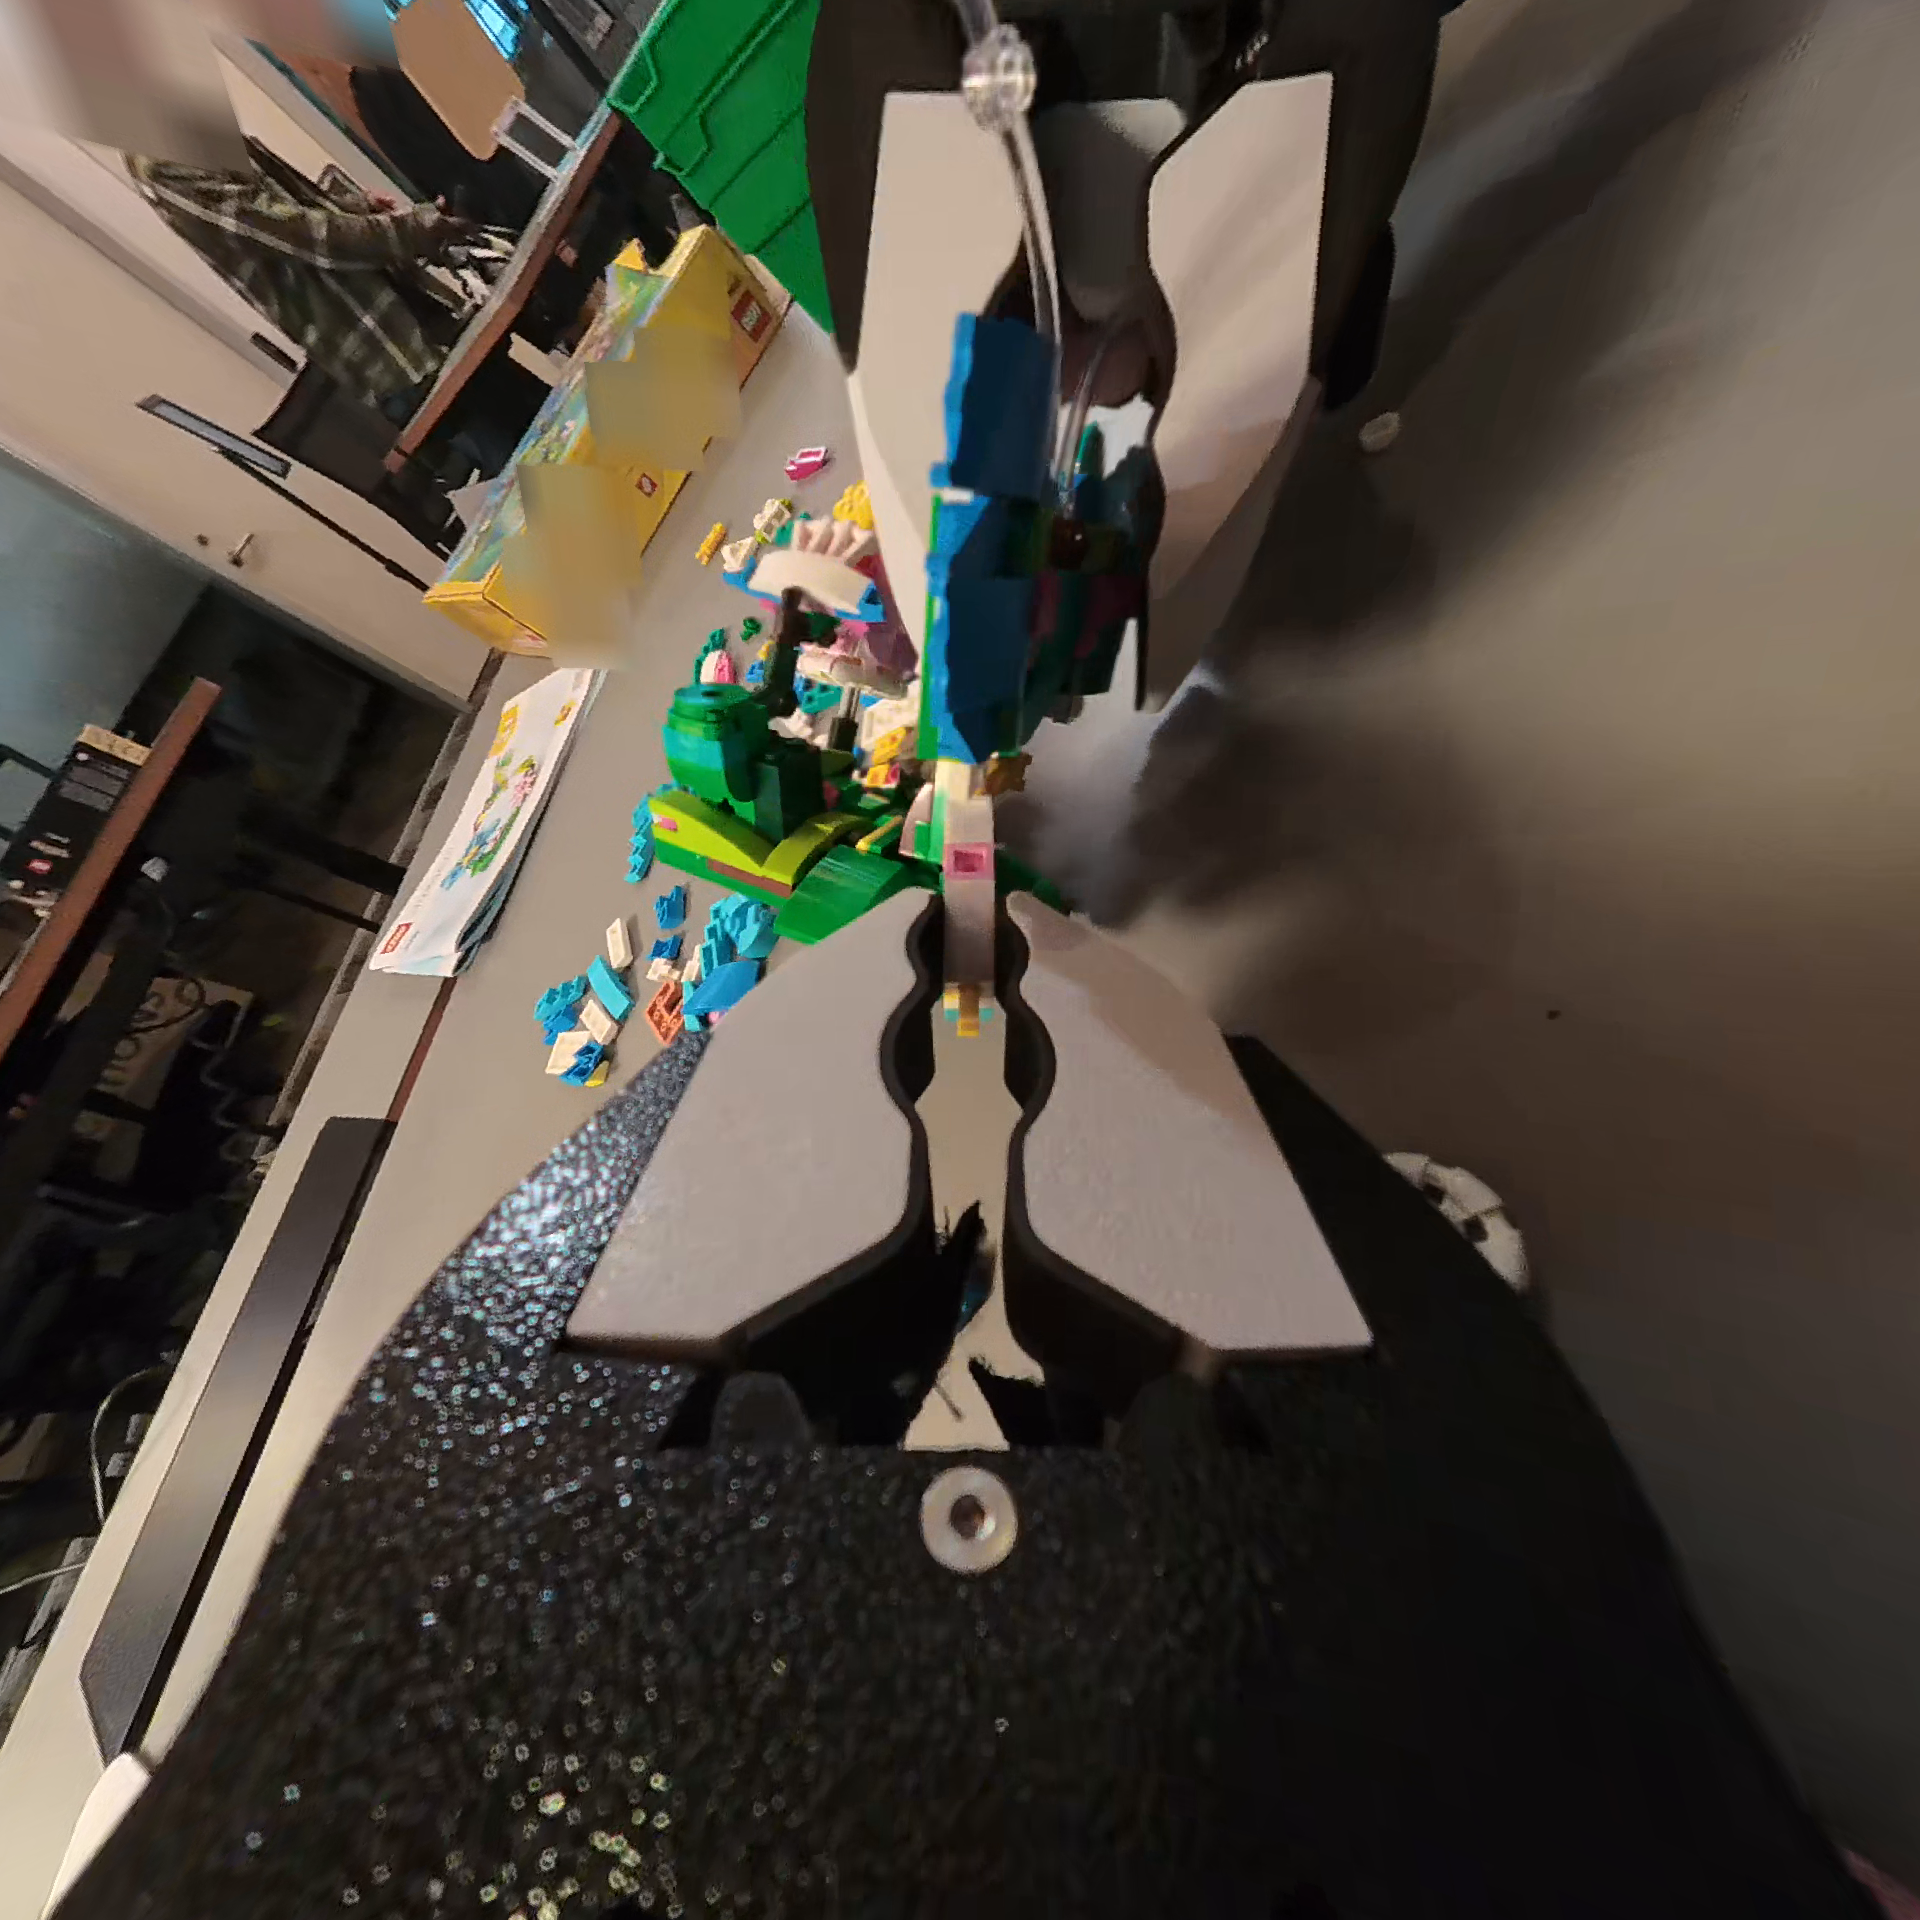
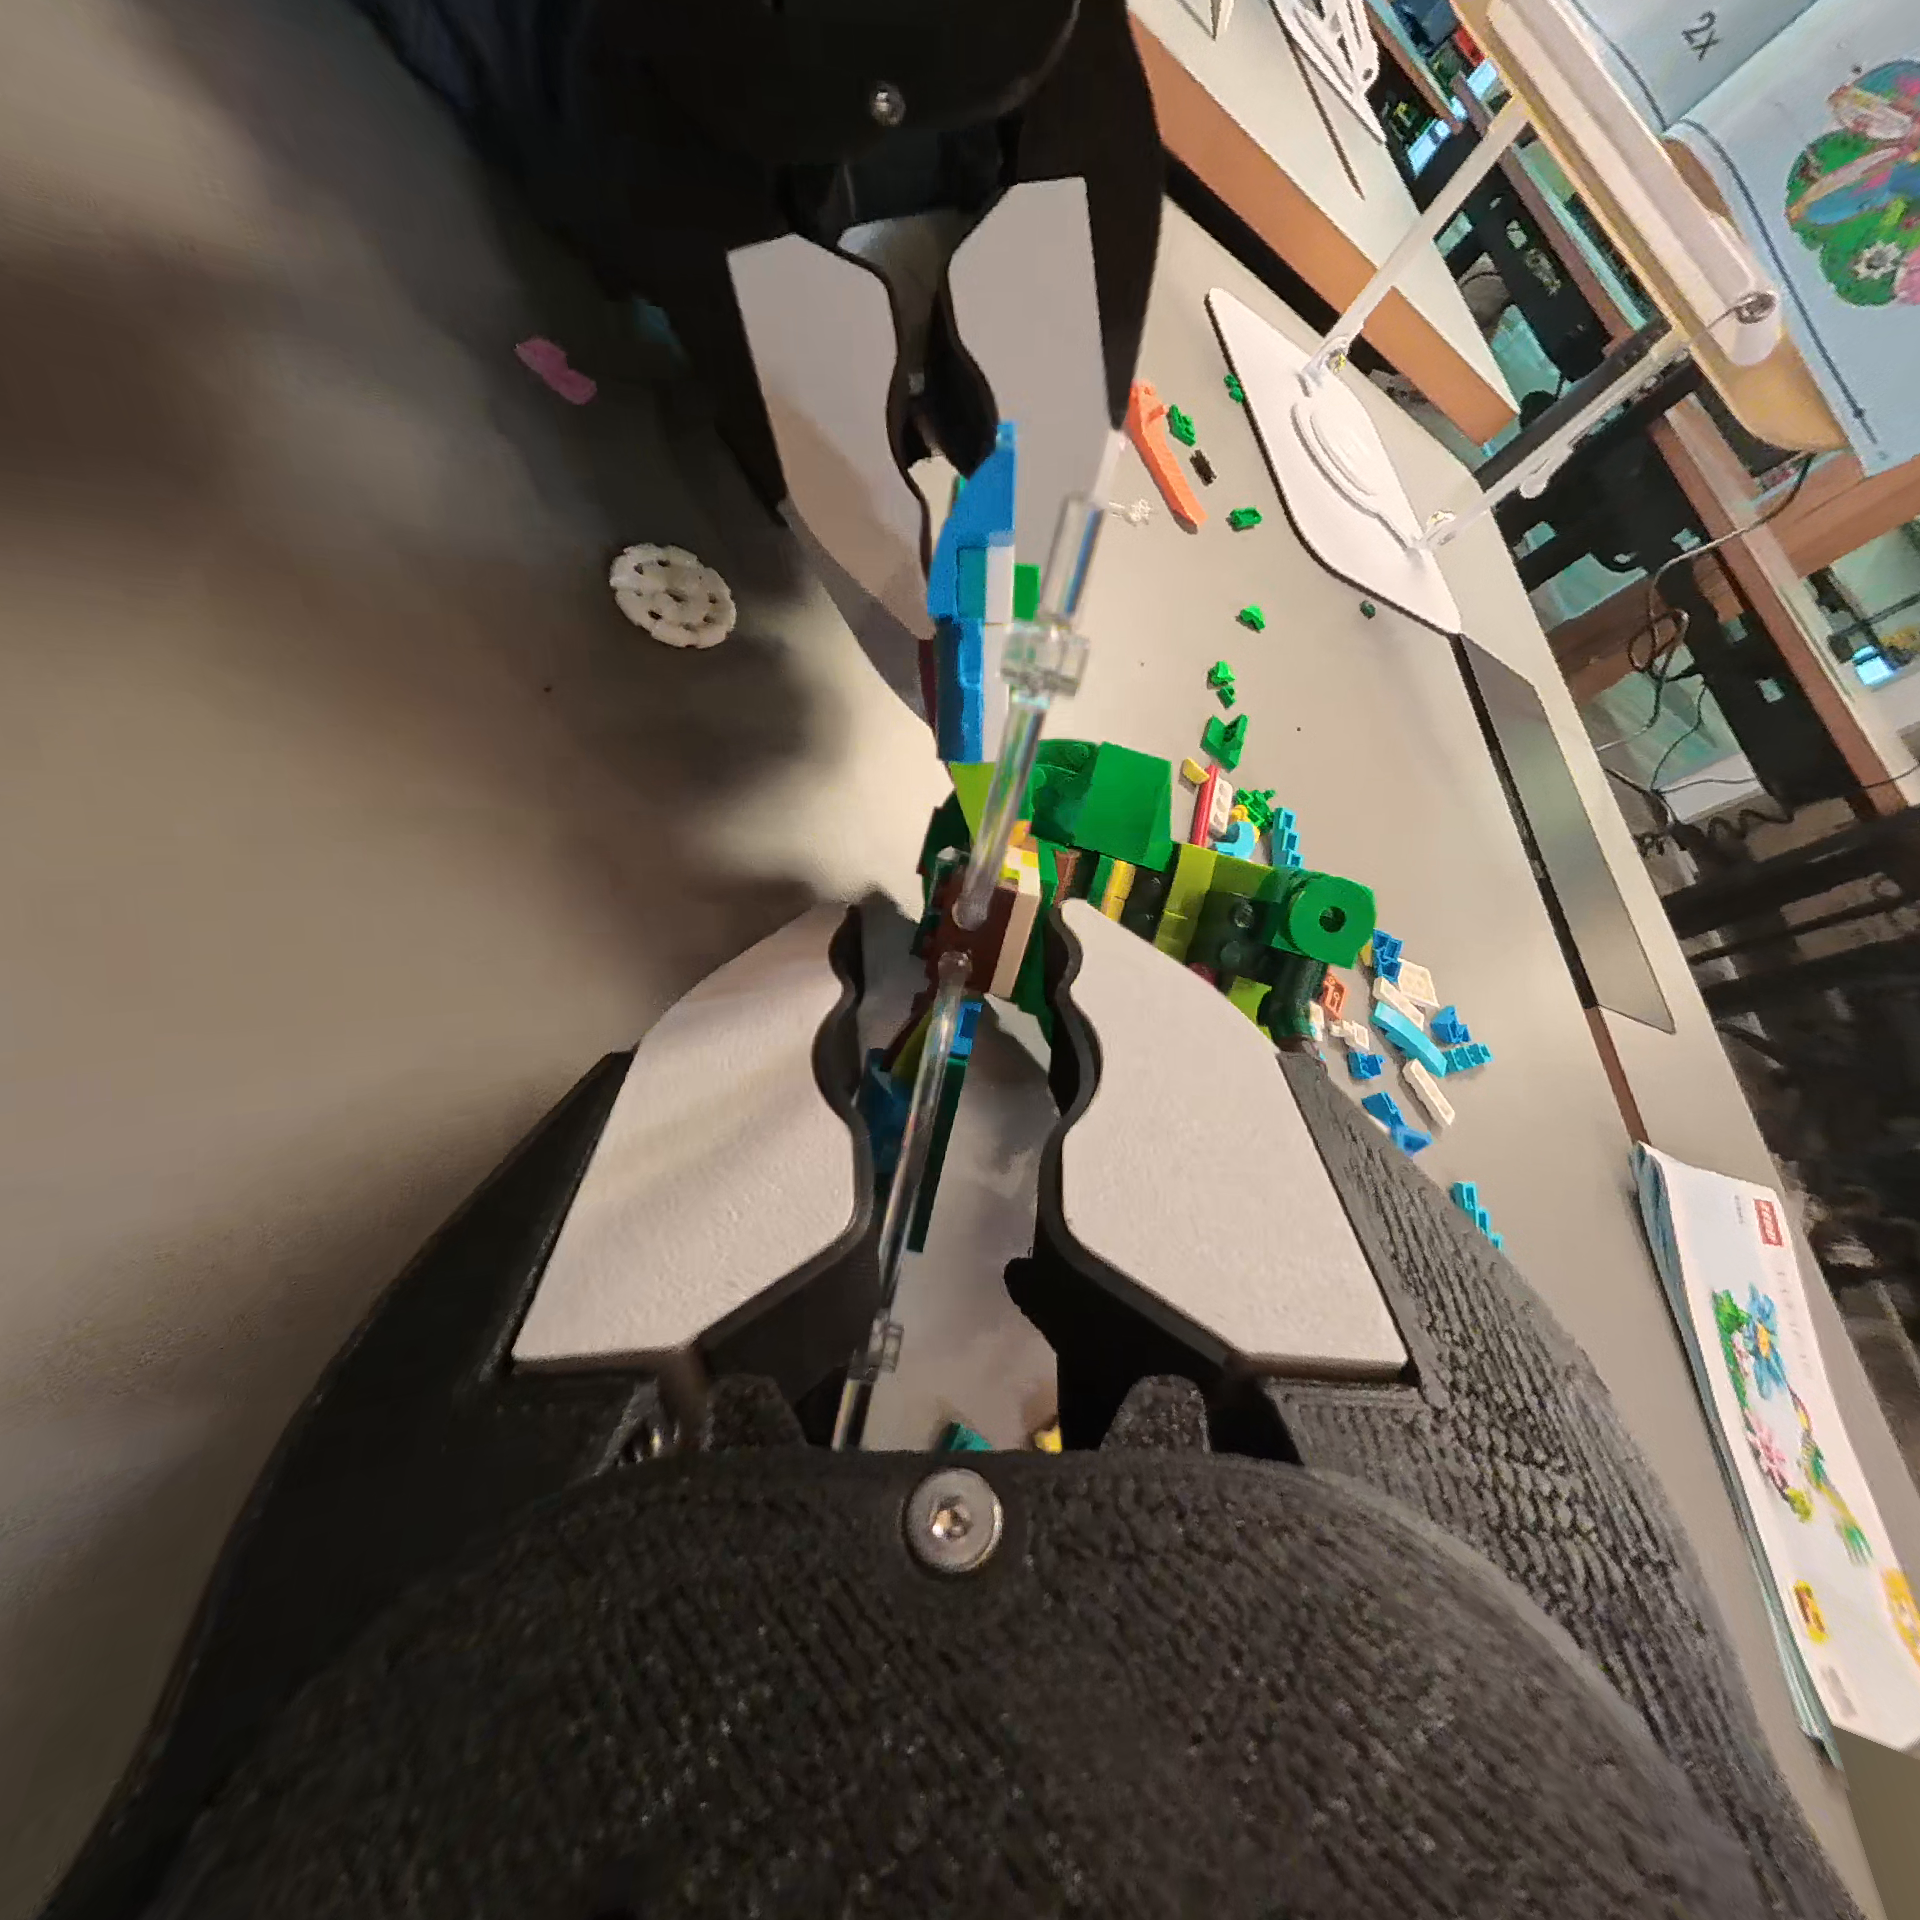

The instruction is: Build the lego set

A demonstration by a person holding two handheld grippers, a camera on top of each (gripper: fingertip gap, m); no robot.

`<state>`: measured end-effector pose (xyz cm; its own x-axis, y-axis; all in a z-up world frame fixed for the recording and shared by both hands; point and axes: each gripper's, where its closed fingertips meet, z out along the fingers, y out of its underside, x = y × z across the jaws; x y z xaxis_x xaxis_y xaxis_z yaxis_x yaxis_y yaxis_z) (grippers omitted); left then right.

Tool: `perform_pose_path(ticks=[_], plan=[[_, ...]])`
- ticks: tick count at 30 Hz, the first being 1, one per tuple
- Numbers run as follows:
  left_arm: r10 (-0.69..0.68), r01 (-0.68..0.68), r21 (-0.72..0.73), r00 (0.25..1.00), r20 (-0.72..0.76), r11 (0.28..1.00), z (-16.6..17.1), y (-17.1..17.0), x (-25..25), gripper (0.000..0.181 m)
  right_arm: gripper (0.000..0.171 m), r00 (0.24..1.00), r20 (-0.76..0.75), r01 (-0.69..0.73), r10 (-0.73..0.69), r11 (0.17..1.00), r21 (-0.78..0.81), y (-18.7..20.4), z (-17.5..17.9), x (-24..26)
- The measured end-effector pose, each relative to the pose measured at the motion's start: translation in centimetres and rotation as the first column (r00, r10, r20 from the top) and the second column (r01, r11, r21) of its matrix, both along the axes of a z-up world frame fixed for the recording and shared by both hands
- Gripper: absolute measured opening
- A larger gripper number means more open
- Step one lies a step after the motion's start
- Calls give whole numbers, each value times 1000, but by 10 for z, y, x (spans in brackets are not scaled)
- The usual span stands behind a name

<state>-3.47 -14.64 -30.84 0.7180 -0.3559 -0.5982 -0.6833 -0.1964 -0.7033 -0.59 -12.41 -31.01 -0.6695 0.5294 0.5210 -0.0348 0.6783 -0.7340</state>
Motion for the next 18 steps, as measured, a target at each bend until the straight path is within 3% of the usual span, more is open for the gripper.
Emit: perform_pose_path(ticks=[11,18], plan=[[-13,12,-10,996,-85,1000,-2,0,2,8,42,1000,-2,14,-14,999,-32,-2,-1,3],[-58,59,1,991,-117,998,2,0,8,8,40,996,-93,11,-4,997,79,2,-3,6]])
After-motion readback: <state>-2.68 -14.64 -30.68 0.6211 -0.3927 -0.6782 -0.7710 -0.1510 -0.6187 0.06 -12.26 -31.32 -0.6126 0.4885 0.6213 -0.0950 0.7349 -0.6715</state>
